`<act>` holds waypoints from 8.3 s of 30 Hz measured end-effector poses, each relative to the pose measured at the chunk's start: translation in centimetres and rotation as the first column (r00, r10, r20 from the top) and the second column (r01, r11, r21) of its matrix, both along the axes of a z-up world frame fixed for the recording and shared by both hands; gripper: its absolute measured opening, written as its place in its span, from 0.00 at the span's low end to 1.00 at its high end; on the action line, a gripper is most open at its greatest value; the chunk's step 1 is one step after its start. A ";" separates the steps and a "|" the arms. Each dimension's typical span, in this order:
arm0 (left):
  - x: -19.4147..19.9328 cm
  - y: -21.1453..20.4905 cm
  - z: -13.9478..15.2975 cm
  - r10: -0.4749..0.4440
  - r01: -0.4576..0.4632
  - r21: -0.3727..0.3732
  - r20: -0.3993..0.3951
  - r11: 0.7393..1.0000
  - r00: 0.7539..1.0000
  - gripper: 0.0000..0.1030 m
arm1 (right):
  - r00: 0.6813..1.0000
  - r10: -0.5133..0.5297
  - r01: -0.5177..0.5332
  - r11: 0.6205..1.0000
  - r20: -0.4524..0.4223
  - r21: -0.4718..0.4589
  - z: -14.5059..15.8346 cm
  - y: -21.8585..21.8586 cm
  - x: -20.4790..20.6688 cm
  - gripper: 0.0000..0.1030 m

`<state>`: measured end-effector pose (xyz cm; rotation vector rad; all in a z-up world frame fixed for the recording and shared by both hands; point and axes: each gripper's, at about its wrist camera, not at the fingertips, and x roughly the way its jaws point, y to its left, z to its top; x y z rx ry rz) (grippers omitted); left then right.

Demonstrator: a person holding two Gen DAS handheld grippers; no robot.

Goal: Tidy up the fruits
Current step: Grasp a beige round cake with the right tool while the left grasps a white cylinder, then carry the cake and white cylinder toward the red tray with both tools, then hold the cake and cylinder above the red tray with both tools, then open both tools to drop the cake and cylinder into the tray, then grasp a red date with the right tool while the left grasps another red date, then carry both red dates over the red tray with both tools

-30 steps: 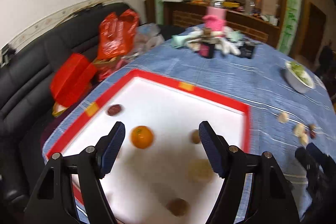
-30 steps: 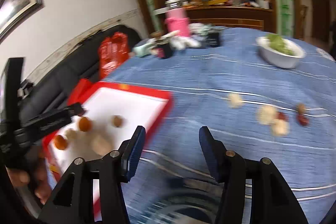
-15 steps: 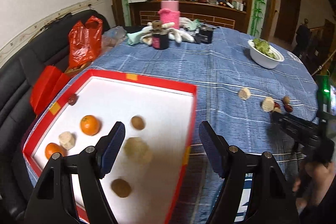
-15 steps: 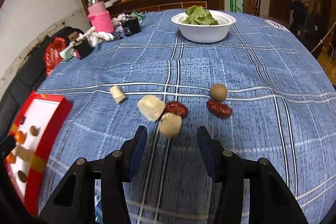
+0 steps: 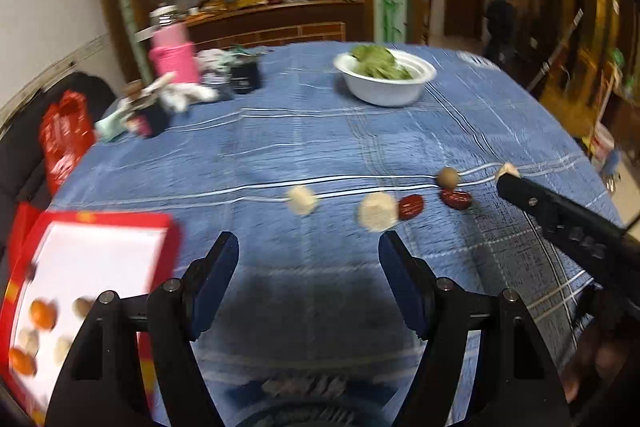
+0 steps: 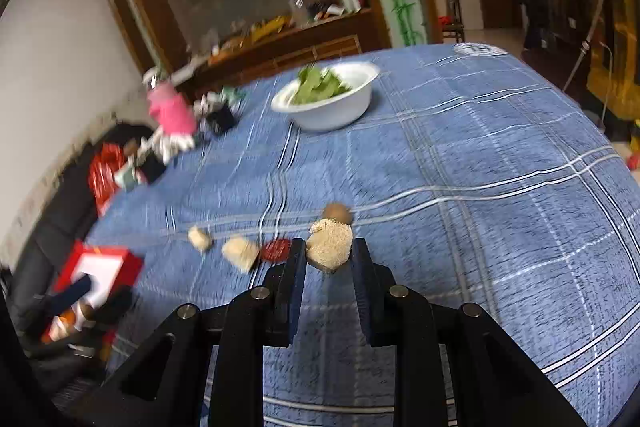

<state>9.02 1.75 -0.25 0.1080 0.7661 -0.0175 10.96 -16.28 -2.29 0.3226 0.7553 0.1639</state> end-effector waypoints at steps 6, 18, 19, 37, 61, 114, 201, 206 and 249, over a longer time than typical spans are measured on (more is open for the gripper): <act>3.9 -2.5 -2.5 -0.052 0.052 0.004 -0.100 0.999 0.994 0.70 | 1.000 0.006 -0.006 0.996 -0.001 0.091 0.3 -1.3 0.1 0.23; 5.6 -3.4 -3.8 -0.069 0.070 0.002 -0.140 0.998 0.988 0.26 | 1.000 0.021 -0.022 0.992 0.005 0.124 0.5 -1.3 -0.2 0.23; 5.3 -3.3 -3.6 -0.075 0.075 -0.002 -0.136 0.997 0.988 0.26 | 1.000 0.020 -0.020 0.992 0.005 0.122 0.5 -1.3 -0.2 0.23; -5.1 4.1 -0.1 0.045 -0.055 -0.117 -0.086 0.992 0.995 0.27 | 0.988 0.153 -0.153 0.987 -0.007 -0.043 1.5 4.5 -3.9 0.23; -10.3 14.0 1.6 0.201 -0.208 -0.186 -0.057 0.960 0.978 0.27 | 0.924 0.383 -0.380 0.920 0.015 -0.097 3.1 15.2 -10.7 0.23; -8.4 27.4 0.0 0.464 -0.472 -0.136 -0.084 0.871 0.882 0.27 | 0.794 0.608 -0.601 0.788 0.013 -0.136 3.5 31.0 -7.6 0.23; -7.9 16.9 3.0 0.267 -0.264 -0.104 0.014 0.959 0.964 0.71 | 0.982 0.184 -0.190 0.964 -0.048 -0.185 1.2 6.6 -1.3 0.51; -6.0 11.2 2.1 0.146 -0.147 -0.058 -0.020 0.987 0.989 0.71 | 0.984 0.134 -0.155 0.967 -0.113 -0.201 -1.0 2.7 1.1 0.49; 1.8 -3.2 -1.6 0.007 -0.008 -0.012 -0.100 1.000 0.995 0.24 | 0.997 0.068 -0.070 0.997 -0.045 -0.034 0.2 -2.2 3.2 0.21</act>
